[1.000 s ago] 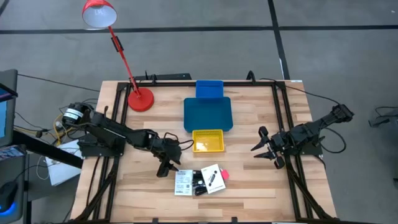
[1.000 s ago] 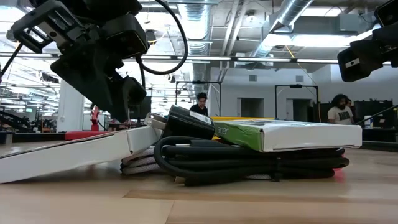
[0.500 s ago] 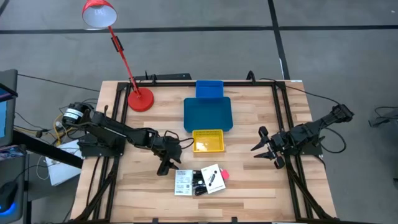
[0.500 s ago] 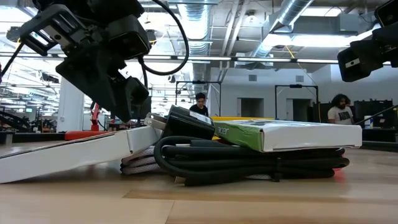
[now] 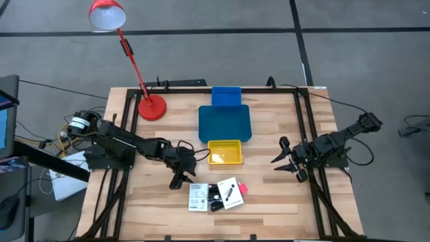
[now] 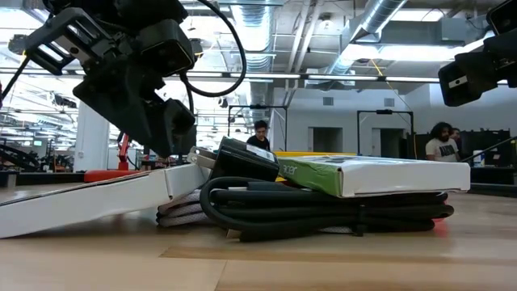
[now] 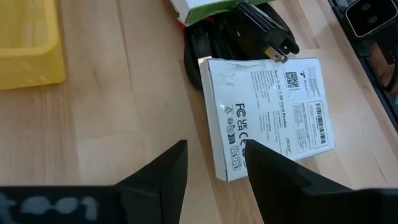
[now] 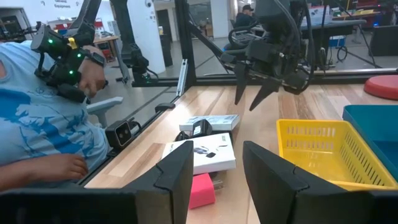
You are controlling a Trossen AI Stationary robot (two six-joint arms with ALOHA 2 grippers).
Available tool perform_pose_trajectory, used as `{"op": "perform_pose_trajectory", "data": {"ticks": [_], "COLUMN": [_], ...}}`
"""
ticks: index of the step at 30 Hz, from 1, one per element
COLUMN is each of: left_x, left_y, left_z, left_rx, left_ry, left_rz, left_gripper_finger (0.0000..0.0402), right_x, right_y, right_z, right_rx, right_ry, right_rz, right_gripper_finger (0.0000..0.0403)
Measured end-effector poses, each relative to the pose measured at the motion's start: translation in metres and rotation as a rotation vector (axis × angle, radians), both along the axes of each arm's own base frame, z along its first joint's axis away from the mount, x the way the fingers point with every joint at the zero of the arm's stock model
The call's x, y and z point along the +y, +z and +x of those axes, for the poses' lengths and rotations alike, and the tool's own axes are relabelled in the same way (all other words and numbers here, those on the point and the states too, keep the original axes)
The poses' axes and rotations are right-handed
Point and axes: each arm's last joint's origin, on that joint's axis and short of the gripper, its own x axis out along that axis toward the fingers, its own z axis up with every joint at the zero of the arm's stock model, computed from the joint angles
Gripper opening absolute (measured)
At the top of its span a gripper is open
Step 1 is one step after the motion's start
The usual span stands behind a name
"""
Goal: Pick and place items into bin
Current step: Put the left white card reader box into the yellow basket
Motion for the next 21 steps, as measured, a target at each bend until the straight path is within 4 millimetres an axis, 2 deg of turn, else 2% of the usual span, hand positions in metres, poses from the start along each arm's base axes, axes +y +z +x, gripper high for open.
{"op": "perform_pose_trajectory", "data": {"ticks": [16,21], "left_x": [0.000,-0.002], "left_y": [0.003,-0.008], "left_z": [0.003,0.009], "left_rx": [-0.023,0.018], "left_ry": [0.065,0.050], "left_rz": [-0.022,-0.054], "left_gripper_finger": [0.0198,0.0196], "right_x": [0.000,0.000], "right_y": [0.000,0.000], "right_z": [0.000,0.000], "right_rx": [0.000,0.000], "right_ry": [0.000,0.000], "right_rz": [0.000,0.000], "right_gripper_finger": [0.0133,0.0134]}}
